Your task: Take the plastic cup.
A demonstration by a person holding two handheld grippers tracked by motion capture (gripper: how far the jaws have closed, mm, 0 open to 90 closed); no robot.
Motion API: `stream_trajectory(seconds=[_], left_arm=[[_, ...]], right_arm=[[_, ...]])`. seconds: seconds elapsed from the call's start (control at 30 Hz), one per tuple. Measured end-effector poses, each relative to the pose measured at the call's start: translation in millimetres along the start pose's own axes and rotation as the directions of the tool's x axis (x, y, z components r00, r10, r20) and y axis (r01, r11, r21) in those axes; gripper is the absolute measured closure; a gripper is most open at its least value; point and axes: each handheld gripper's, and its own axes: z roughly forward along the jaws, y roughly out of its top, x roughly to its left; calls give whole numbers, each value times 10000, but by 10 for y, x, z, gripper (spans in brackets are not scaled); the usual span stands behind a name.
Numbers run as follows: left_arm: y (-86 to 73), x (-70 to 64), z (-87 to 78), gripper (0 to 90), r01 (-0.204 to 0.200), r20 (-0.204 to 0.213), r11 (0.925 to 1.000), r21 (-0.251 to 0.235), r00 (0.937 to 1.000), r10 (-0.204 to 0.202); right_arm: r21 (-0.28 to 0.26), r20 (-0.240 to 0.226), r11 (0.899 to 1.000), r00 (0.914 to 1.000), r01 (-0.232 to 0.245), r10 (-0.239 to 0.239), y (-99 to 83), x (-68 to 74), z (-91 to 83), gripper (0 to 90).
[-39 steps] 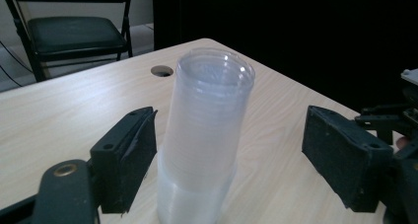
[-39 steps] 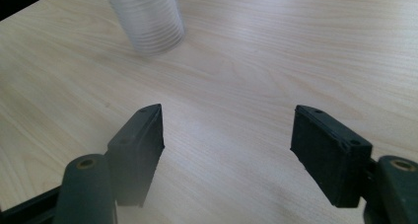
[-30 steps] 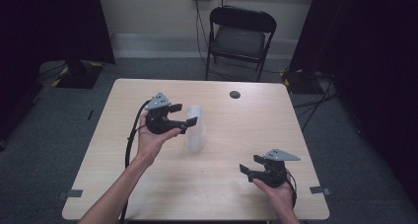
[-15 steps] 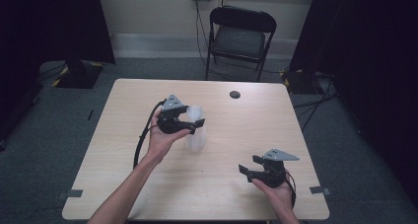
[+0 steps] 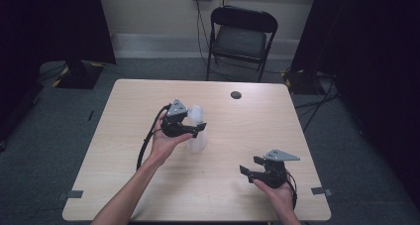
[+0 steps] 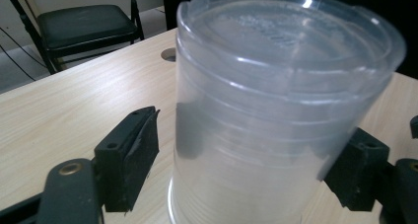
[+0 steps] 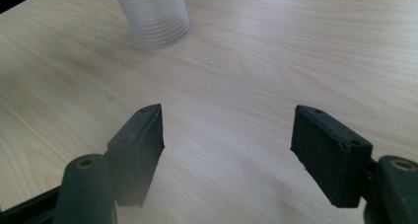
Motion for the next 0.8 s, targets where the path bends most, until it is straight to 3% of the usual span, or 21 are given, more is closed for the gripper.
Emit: stream_trajectory(seconds=[0.23,0.5,0.8], left_arm=[[-9,-4,44,311,-36,31,10000,72,10000,36],[23,-18,3,327,-108,-52,9999,-68,9999,107],[61,-18,-22,330,74,5,9995,-309,10000,-74]], right_arm=[[38,37,10000,10000,-12,12,-11,-5,-6,283],[31,56,10000,9999,-89,89,-20,-17,-10,287],[29,56,9999,9999,-108,108,-18,-18,-9,290]])
